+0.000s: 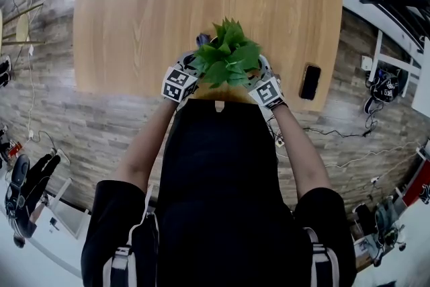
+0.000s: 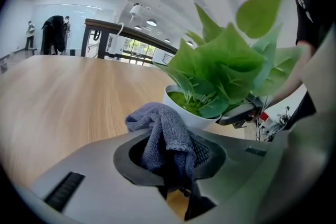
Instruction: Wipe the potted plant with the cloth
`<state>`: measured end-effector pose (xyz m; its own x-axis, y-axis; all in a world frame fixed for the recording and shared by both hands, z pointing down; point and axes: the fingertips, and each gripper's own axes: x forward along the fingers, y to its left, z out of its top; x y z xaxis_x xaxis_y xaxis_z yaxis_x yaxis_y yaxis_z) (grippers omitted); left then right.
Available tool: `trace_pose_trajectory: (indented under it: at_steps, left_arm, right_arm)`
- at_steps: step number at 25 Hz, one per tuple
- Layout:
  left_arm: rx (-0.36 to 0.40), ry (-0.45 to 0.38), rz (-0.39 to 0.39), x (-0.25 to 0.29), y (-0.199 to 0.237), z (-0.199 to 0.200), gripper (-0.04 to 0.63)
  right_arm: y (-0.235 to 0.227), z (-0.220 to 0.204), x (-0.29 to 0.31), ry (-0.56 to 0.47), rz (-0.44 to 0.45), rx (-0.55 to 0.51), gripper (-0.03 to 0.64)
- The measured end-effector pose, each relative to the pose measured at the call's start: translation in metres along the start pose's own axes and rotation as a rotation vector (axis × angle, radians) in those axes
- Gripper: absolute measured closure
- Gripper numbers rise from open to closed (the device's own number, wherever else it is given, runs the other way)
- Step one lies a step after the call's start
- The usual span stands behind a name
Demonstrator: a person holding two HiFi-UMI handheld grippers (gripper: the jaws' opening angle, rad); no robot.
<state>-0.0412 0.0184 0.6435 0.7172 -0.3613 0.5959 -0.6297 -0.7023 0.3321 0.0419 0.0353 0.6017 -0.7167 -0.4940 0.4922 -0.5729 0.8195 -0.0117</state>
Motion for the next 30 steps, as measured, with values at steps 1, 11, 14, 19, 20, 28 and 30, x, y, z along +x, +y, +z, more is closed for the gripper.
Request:
trace_pose_trajectory:
  at_steps: [1, 11, 14, 19, 20, 28, 30]
  left_arm:
    - [0.011, 0.003, 0.000, 0.000, -0.003, 0.000, 0.480]
    - [0.066, 0.015, -0.047, -0.003, -0.030, -0.015, 0.480]
    - [0.071, 0.015, -0.062, -0.005, -0.035, -0.018, 0.480]
    - [0.053, 0.005, -0.027, -0.009, -0.022, -0.017, 0.480]
    - [0.043, 0.000, -0.012, -0.009, -0.017, -0.015, 0.480]
    - [0.004, -0.010, 0.030, -0.016, -0.003, -0.018, 0.480]
    - [0.010, -0.013, 0.016, -0.014, -0.007, -0.016, 0.480]
  right_arm:
    - [-0.001, -0.001, 0.001, 0.005, -0.005, 0.000, 0.345]
    - [0.002, -0.011, 0.005, -0.008, -0.005, 0.048, 0.345]
    - [0.003, -0.010, 0.007, -0.003, -0.017, 0.051, 0.345]
    - [0.016, -0.009, 0.008, 0.004, -0.016, 0.033, 0.345]
    - [0.021, -0.009, 0.006, 0.013, -0.004, 0.006, 0.345]
    - [0.014, -0.010, 0.000, 0.014, -0.053, -0.023, 0.345]
    - [0.011, -0.001, 0.004, 0.006, -0.048, -0.050, 0.345]
